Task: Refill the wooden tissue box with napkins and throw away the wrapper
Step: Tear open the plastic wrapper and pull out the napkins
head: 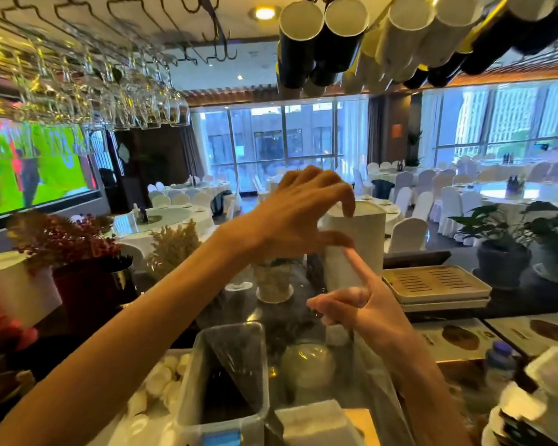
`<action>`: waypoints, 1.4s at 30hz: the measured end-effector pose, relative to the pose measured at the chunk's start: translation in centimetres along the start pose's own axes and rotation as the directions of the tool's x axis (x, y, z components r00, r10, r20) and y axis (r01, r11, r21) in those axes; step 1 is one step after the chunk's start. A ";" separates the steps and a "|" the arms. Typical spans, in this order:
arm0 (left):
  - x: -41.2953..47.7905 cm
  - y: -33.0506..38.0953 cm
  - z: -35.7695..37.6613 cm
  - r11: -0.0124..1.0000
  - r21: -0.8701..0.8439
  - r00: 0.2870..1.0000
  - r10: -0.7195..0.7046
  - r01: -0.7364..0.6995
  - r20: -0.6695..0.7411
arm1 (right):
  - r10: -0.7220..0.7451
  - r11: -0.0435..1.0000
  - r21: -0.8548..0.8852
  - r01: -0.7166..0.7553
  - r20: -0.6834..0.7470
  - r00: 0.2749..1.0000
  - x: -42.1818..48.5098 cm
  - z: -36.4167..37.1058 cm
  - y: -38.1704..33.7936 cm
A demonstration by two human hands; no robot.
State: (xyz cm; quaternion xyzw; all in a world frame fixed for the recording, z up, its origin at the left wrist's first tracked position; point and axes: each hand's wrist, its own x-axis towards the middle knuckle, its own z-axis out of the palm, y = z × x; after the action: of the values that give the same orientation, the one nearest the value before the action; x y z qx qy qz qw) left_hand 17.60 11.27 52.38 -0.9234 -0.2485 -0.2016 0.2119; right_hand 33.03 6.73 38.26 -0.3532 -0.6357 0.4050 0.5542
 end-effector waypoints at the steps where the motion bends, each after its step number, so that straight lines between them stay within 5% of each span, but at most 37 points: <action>1: 0.3 -0.2 -0.2 0.996 -0.092 0.999 -0.016 0.013 -0.037 | -0.014 1.000 0.015 0.014 0.009 1.000 -0.1 0.2 -0.1; 3: 0.7 -1.6 -1.9 0.820 -0.551 0.963 -0.251 0.158 -0.097 | -0.040 0.999 0.017 0.040 0.002 0.999 -0.7 0.1 -0.3; 5: -1.0 -3.8 -3.0 0.601 -0.783 0.924 -0.371 0.161 -0.095 | -0.029 0.999 0.032 0.030 -0.039 0.999 -1.5 -0.7 -0.1; 7: -3.7 -5.1 -2.4 0.554 -0.794 0.954 -0.280 0.249 0.104 | -0.005 0.997 0.080 0.010 -0.063 0.998 -2.3 -1.6 0.5; 9: -6.3 -4.8 -0.1 0.656 -0.672 0.933 -0.154 0.343 0.325 | 0.005 0.990 0.138 0.006 -0.079 0.997 -3.0 -2.3 1.8; 10: -7.2 -4.5 1.1 0.682 -0.638 0.922 -0.148 0.358 0.358 | 0.016 0.988 0.156 -0.002 -0.089 0.996 -3.3 -2.6 2.6; 14: -10.1 -2.5 5.7 0.474 -0.748 0.884 -0.199 0.464 0.422 | 0.167 0.974 0.159 -0.164 -0.003 0.986 -5.5 -3.5 5.9; 16: -11.5 -1.2 8.1 0.455 -0.742 0.865 -0.162 0.493 0.475 | 0.281 0.938 0.189 -0.290 0.070 0.957 -7.0 -4.4 7.6; 18: -13.1 0.7 11.2 0.440 -0.729 0.843 -0.144 0.524 0.518 | 0.344 0.938 0.036 -0.344 0.007 0.939 -8.7 -5.2 10.1; 21: -15.5 4.1 15.7 0.577 -0.636 0.820 -0.109 0.513 0.562 | 0.323 0.809 -0.418 -0.414 -0.273 0.906 -11.9 -5.0 13.6; 23: -16.8 5.6 18.5 0.728 -0.499 0.788 -0.091 0.470 0.609 | 0.200 0.756 -0.506 -0.416 -0.425 0.883 -14.2 -3.6 15.4; 25: -17.9 6.7 20.5 0.836 -0.394 0.804 -0.090 0.381 0.588 | -0.049 0.762 -0.591 -0.267 -0.463 0.885 -16.1 -1.8 16.1; 28: -18.9 7.5 22.8 0.913 -0.348 0.902 -0.048 0.215 0.430 | -0.249 0.684 -0.724 0.086 -0.121 0.961 -17.5 1.6 16.0; 31: -19.7 7.5 24.1 0.939 -0.318 0.936 -0.008 0.127 0.351 | -0.164 0.445 -0.862 0.242 0.187 0.969 -16.2 3.9 16.8; 37: -20.4 6.2 23.8 0.952 -0.295 0.943 0.020 0.084 0.332 | -0.110 0.228 -0.933 0.277 0.258 0.960 -12.9 4.1 17.4; 42: -19.1 4.7 23.3 0.912 -0.334 0.861 -0.039 0.237 0.507 | -0.025 0.075 -0.949 0.306 0.305 0.952 -10.4 3.6 16.9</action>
State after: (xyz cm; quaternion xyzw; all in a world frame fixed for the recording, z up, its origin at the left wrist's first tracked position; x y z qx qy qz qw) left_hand 11.15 11.90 22.56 -0.9466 -0.3162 -0.0210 -0.0589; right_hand 30.90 4.06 18.39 -0.5130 -0.8312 -0.1583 0.1448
